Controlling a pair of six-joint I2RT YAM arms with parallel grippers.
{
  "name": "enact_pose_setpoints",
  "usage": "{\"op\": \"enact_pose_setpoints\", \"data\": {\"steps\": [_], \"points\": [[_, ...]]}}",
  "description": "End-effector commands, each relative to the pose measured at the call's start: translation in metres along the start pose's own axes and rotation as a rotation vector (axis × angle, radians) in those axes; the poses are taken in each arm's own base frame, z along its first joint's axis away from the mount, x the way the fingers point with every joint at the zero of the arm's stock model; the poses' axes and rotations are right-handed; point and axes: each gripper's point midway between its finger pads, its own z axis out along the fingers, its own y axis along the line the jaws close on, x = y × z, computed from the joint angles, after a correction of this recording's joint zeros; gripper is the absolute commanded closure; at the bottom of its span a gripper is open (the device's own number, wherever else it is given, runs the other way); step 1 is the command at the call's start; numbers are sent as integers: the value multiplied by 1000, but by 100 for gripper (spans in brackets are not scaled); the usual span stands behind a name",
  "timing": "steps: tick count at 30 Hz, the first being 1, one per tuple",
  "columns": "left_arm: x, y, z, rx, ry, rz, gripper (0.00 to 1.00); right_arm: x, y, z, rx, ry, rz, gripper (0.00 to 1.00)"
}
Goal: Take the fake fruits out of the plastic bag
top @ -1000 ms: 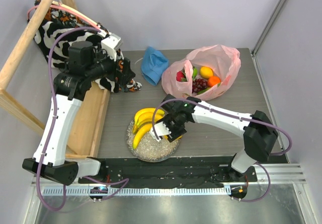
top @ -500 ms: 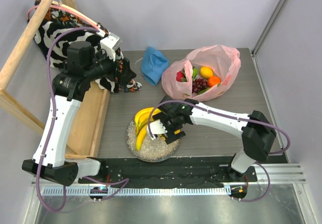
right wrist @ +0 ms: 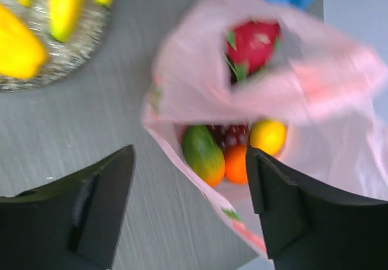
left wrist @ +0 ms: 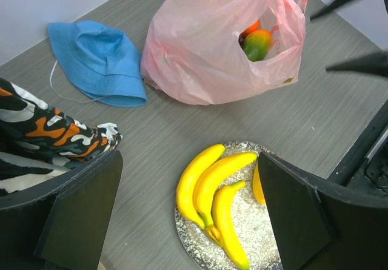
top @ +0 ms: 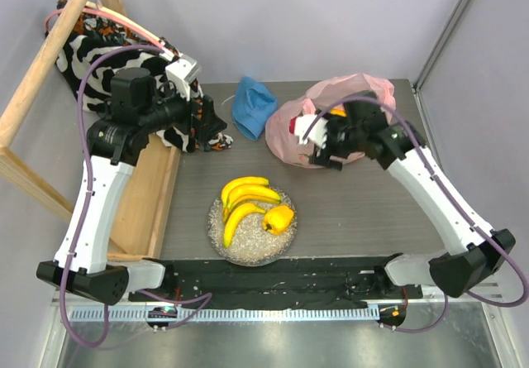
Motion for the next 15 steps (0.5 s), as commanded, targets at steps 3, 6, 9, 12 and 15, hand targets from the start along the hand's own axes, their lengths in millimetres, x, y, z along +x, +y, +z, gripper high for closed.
{"op": "enact_pose_setpoints", "data": {"steps": [3, 6, 9, 12, 15], "points": [[-22, -2, 8, 45, -52, -1, 0, 67, -53, 15, 55, 73, 280, 39], [-24, 2, 17, 52, -47, -13, 0, 100, -75, 45, 107, 151, 379, 55], [-26, 7, 24, 51, -41, -24, 1, 107, -74, 77, 132, 184, 468, 62], [-22, 11, 30, 40, -26, -31, 0, 88, -36, 92, 85, 181, 524, 65], [-20, 14, 33, 36, -15, -36, 0, 58, 17, 100, 50, 152, 449, 65]]}}
